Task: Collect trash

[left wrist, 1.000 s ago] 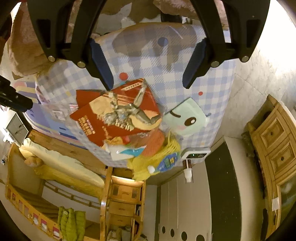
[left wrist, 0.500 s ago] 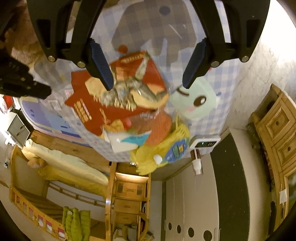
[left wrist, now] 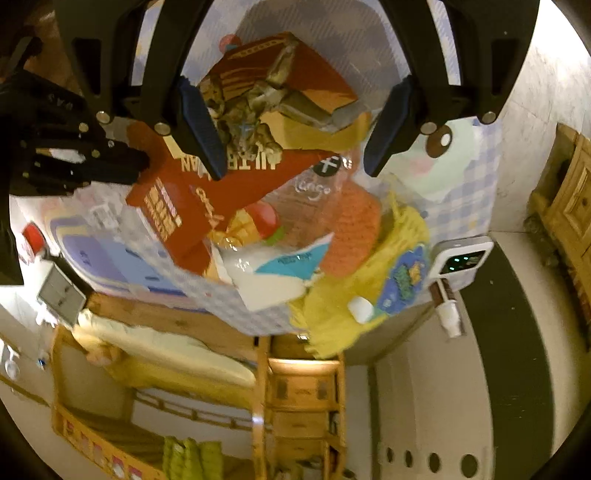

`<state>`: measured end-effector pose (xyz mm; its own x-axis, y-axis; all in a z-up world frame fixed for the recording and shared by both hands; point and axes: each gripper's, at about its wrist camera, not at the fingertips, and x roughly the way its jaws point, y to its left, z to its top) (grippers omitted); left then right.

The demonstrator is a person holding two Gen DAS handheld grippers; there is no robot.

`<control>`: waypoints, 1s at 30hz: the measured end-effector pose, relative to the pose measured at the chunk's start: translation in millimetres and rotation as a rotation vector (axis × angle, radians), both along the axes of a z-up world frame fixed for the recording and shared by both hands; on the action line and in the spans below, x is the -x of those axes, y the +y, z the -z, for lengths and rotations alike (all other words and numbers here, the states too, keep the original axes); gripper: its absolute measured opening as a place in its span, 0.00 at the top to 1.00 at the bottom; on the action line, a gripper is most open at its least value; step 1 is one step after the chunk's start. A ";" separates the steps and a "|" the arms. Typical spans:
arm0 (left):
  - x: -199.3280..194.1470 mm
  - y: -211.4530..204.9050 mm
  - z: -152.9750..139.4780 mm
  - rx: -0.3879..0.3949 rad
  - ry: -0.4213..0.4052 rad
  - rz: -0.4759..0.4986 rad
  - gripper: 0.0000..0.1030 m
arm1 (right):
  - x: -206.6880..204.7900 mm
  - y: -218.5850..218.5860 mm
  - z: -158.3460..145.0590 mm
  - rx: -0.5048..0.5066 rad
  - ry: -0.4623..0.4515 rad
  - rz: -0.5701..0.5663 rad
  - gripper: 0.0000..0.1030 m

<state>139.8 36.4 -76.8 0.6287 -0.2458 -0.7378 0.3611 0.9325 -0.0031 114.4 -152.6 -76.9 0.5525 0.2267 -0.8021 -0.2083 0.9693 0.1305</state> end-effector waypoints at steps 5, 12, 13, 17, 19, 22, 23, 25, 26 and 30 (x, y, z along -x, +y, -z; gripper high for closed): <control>10.7 -0.5 2.4 0.028 0.041 0.045 0.39 | 1.1 3.4 2.3 -0.009 -0.002 -0.003 0.81; 44.2 4.4 -5.3 0.101 0.035 0.067 0.62 | 5.7 4.5 3.7 -0.008 -0.010 -0.002 0.81; 49.2 4.8 -6.3 0.111 0.035 0.073 0.63 | 7.9 3.3 3.9 -0.010 -0.010 0.005 0.81; 66.6 -3.5 -7.5 0.134 0.050 0.129 0.65 | 14.4 0.1 4.5 -0.023 -0.005 0.013 0.81; 70.9 -12.8 -5.8 0.115 0.056 0.160 0.65 | 19.1 -0.6 4.7 -0.030 0.000 0.014 0.81; 72.7 -27.4 -2.0 0.097 0.068 0.188 0.65 | 27.0 -1.5 4.7 -0.034 -0.001 0.018 0.81; 71.5 -29.8 -0.6 0.103 0.074 0.188 0.65 | 29.5 -2.3 4.5 -0.036 -0.002 0.019 0.81; 68.2 -36.5 2.4 0.111 0.087 0.185 0.65 | 35.1 -4.6 4.1 -0.043 -0.001 0.023 0.81; 67.5 -39.8 3.7 0.109 0.088 0.182 0.67 | 37.3 -5.5 4.3 -0.046 0.000 0.026 0.81; 69.7 -51.8 4.0 0.093 0.069 0.177 0.80 | 50.4 -15.0 -1.9 -0.055 -0.008 0.054 0.81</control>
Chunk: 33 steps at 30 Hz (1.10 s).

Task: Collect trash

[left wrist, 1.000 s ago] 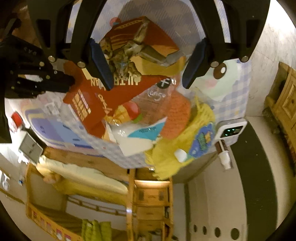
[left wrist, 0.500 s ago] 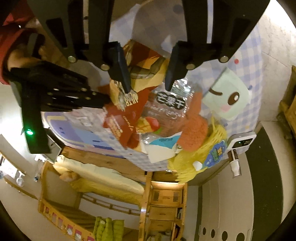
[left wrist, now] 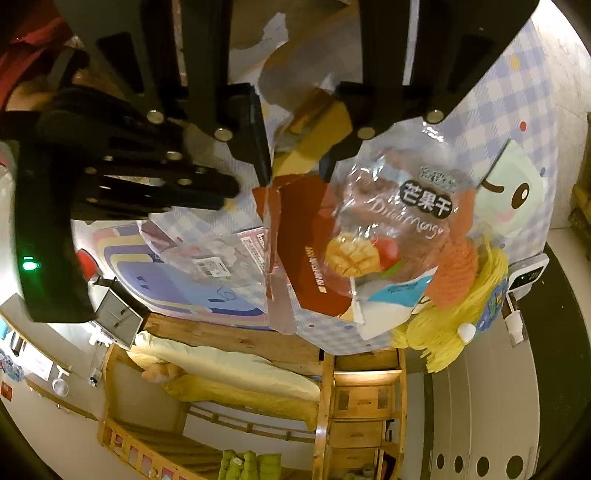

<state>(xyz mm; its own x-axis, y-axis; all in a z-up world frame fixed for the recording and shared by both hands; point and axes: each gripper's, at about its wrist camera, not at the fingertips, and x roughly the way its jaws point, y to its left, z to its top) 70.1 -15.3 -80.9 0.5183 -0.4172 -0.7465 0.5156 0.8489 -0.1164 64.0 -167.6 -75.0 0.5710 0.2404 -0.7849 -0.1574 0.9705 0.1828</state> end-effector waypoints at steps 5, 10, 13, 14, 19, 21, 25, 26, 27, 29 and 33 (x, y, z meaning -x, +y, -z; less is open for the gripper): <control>13.9 -14.0 -7.9 -0.014 -0.082 0.036 0.98 | 24.7 -16.2 -18.8 0.006 -0.042 0.037 0.81; 29.0 -26.7 -22.8 -0.044 -0.196 0.067 0.98 | 42.7 -28.4 -34.7 0.014 -0.093 0.067 0.81; 36.7 -28.2 -35.7 -0.046 -0.246 0.072 0.98 | 45.9 -35.0 -40.4 0.010 -0.111 0.078 0.81; 38.5 -27.6 -40.4 -0.042 -0.260 0.067 0.98 | 45.9 -37.2 -42.4 0.013 -0.118 0.082 0.81; 43.3 -12.8 -61.5 -0.017 -0.296 0.000 0.98 | 33.0 -50.7 -39.9 0.015 -0.104 0.109 0.61; 44.3 -1.8 -68.1 0.003 -0.301 -0.044 0.98 | 30.3 -53.3 -36.9 0.012 -0.097 0.118 0.53; 43.0 19.2 -67.6 -0.010 -0.306 -0.120 0.98 | 13.8 -55.8 -28.8 0.000 -0.069 0.129 0.45; 42.8 23.2 -64.7 -0.021 -0.304 -0.140 0.98 | 10.9 -54.5 -28.1 -0.007 -0.068 0.122 0.45; 40.5 28.1 -60.7 -0.030 -0.293 -0.162 0.98 | 8.3 -52.2 -27.2 -0.014 -0.067 0.111 0.45; 35.4 38.5 -51.8 -0.021 -0.252 -0.195 0.98 | -0.7 -41.4 -26.3 -0.028 -0.067 0.076 0.45; 27.2 50.9 -33.9 0.013 -0.188 -0.223 0.98 | -23.4 -17.5 -23.8 -0.039 -0.071 -0.004 0.45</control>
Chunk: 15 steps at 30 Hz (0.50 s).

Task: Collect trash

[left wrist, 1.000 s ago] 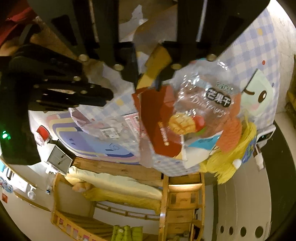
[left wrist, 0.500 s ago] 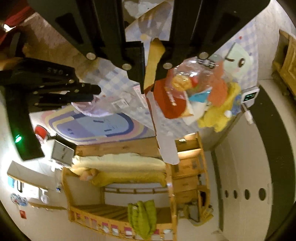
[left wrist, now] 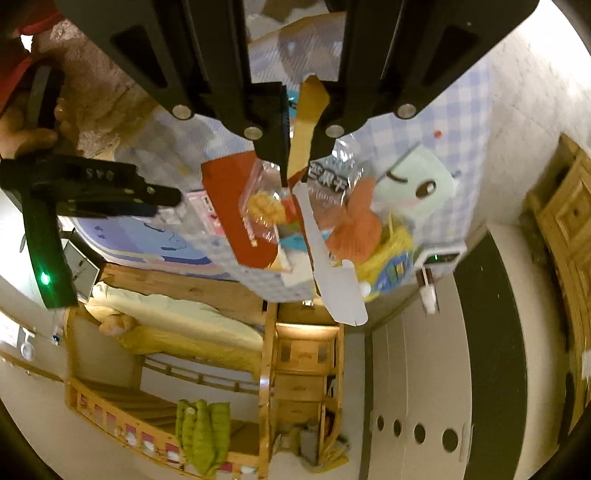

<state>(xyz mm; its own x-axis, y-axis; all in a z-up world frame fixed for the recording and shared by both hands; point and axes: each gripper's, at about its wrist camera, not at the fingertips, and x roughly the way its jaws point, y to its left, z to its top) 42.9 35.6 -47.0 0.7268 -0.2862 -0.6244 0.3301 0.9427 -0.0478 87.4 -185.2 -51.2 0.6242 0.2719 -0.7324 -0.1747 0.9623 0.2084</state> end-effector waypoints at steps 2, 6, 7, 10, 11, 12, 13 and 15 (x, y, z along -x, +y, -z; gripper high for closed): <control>-2.2 -0.2 6.9 -0.004 0.012 0.005 0.98 | -10.2 8.2 2.6 -0.001 0.005 -0.020 0.45; -10.4 -3.0 18.4 -0.035 0.025 -0.006 0.98 | -26.1 22.1 7.7 0.001 0.015 -0.051 0.45; -12.2 -2.0 19.7 -0.041 0.026 -0.012 0.98 | -29.8 24.8 9.5 -0.001 0.023 -0.059 0.45; -9.4 7.6 15.7 -0.019 0.019 -0.044 0.98 | -27.7 28.7 9.5 -0.013 0.029 -0.070 0.45; -8.0 11.6 12.3 -0.012 0.006 -0.050 0.98 | -25.8 30.3 8.3 -0.013 0.025 -0.075 0.45; -5.0 14.8 7.4 -0.010 -0.011 -0.057 0.98 | -23.1 31.6 6.7 -0.011 0.021 -0.080 0.45; -1.4 18.2 2.5 -0.011 -0.027 -0.062 0.98 | -17.6 34.5 4.4 -0.007 0.014 -0.089 0.45; 3.7 22.8 -2.5 -0.030 -0.041 -0.070 0.98 | -10.0 39.1 1.3 -0.008 0.011 -0.103 0.45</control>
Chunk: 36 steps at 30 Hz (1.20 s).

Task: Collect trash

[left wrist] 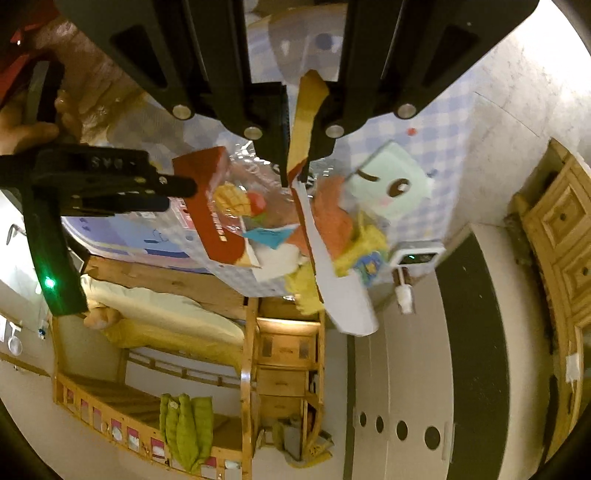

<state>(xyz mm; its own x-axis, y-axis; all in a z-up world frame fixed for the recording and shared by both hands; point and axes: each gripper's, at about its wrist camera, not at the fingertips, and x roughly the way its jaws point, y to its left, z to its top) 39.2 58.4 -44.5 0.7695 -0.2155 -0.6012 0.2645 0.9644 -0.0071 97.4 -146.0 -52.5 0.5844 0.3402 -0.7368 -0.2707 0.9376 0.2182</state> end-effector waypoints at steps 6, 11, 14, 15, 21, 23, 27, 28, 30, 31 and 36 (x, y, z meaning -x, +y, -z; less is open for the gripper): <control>-6.2 8.2 26.7 -0.051 0.090 0.001 0.98 | 17.1 26.7 6.5 -0.018 0.034 -0.071 0.45; -12.4 5.5 35.0 -0.063 0.117 0.031 0.98 | 16.0 47.6 14.2 -0.022 0.063 -0.093 0.45; -13.7 8.6 35.3 -0.050 0.121 0.040 0.98 | 12.2 54.8 15.4 -0.028 0.071 -0.095 0.45; -13.7 11.7 34.8 -0.035 0.122 0.037 0.98 | 9.6 57.4 16.5 -0.029 0.076 -0.095 0.45; -15.7 27.8 33.9 0.036 0.134 0.014 0.98 | -2.3 63.2 26.9 -0.064 0.106 -0.079 0.46; -14.6 28.0 34.0 0.038 0.131 0.018 0.98 | -5.6 64.6 27.1 -0.073 0.103 -0.077 0.49; -12.1 24.0 34.4 0.027 0.125 0.025 0.98 | -6.8 66.8 22.6 -0.084 0.092 -0.058 0.64; -11.1 22.7 34.5 0.019 0.124 0.026 0.98 | -5.1 66.4 19.2 -0.086 0.079 -0.052 0.71; -8.5 20.5 33.5 0.008 0.127 0.020 0.98 | -0.8 66.0 9.6 -0.091 0.045 -0.047 0.82; -7.3 20.5 31.7 0.007 0.128 0.010 0.98 | 2.8 66.1 2.1 -0.096 0.021 -0.048 0.88; 19.7 21.2 -11.9 0.021 0.001 -0.010 0.98 | 23.8 69.0 -36.8 -0.078 -0.115 -0.091 0.91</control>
<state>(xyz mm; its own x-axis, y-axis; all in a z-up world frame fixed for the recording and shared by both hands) 19.5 79.7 -32.6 0.7710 -0.2203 -0.5976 0.2547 0.9666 -0.0277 73.6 -77.0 -15.7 0.6275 0.4491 -0.6361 -0.3812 0.8895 0.2520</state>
